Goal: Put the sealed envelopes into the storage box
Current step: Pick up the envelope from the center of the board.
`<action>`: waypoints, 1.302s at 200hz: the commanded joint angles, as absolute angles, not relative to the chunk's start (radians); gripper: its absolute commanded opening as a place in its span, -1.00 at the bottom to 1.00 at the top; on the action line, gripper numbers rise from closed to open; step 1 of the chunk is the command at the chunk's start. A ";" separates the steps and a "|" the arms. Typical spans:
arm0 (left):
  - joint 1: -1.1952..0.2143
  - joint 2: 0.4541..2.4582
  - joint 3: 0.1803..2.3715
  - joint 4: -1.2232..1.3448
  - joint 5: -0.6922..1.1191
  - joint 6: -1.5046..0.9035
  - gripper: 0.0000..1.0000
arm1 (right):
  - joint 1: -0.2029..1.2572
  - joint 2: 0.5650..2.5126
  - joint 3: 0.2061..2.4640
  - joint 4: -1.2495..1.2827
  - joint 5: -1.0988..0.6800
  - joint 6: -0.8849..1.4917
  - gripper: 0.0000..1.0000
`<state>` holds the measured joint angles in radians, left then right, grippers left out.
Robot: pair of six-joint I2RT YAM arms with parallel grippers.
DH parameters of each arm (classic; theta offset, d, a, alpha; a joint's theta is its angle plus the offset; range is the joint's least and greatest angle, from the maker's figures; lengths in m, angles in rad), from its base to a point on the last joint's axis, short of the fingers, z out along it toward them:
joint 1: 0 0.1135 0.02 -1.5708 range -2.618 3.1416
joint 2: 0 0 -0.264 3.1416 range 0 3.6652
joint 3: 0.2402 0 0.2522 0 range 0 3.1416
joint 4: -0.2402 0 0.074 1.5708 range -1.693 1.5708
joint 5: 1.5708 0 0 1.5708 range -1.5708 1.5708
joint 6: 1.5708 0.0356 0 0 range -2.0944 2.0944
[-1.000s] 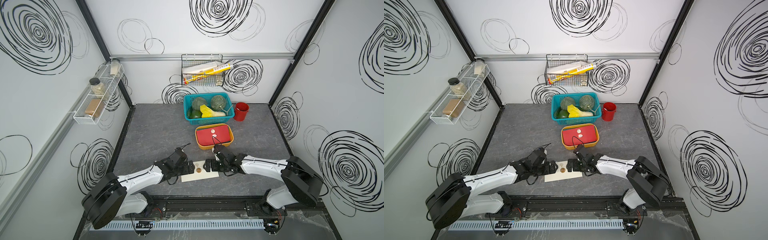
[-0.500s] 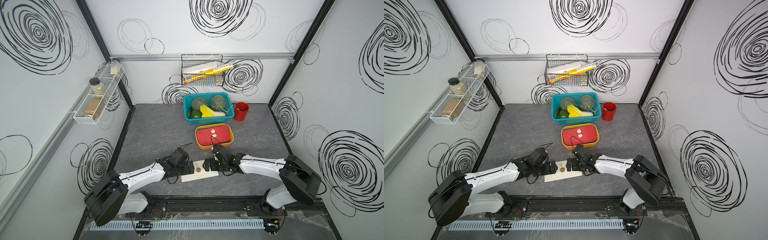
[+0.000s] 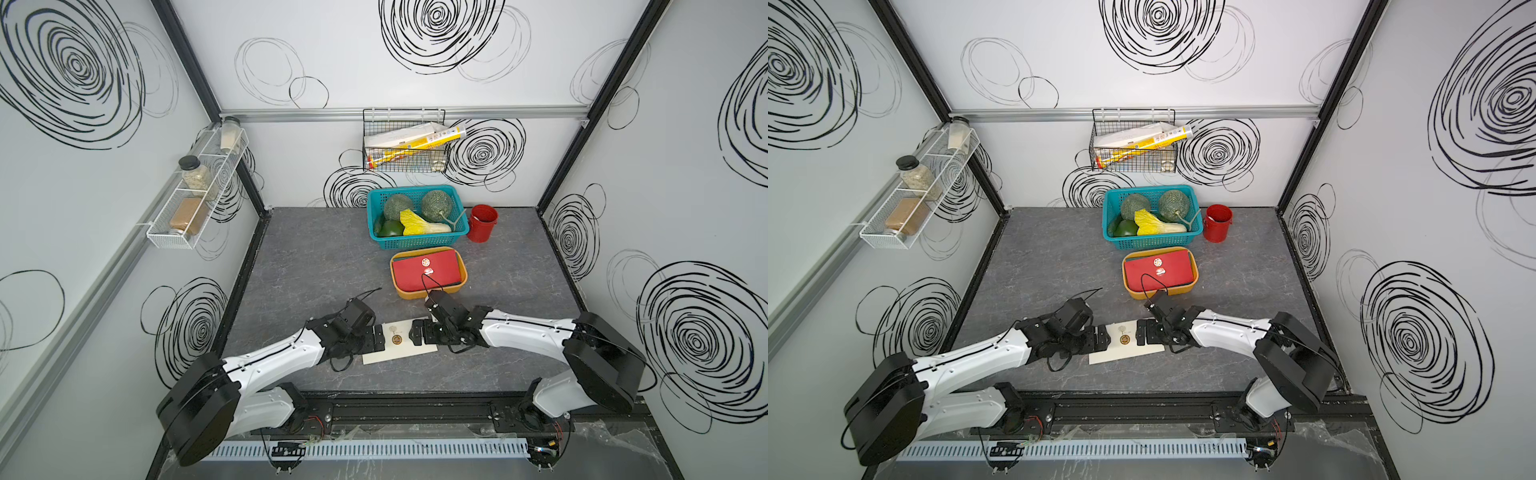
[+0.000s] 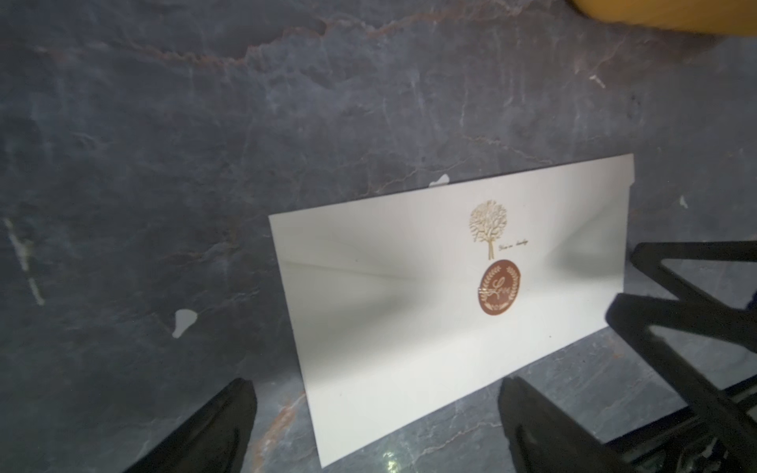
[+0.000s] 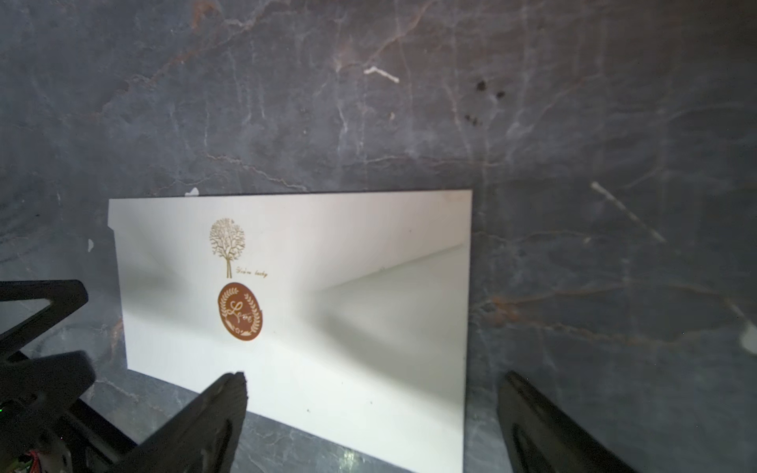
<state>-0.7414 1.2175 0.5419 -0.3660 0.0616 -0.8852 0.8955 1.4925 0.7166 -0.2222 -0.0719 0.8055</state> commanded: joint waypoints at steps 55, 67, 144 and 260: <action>-0.774 1.332 0.476 -0.209 0.111 -0.910 0.97 | 0.928 1.533 0.643 -0.244 -0.165 0.796 0.99; -0.773 1.340 0.464 -0.182 0.134 -0.912 0.98 | 0.939 1.548 0.635 -0.224 -0.173 0.808 0.99; -0.773 1.373 0.424 -0.090 0.212 -0.912 0.98 | 0.974 1.627 0.621 -0.140 -0.206 0.862 0.99; -0.746 1.373 0.466 -0.189 0.170 -0.817 0.98 | 0.974 1.606 0.619 -0.061 -0.254 0.872 0.99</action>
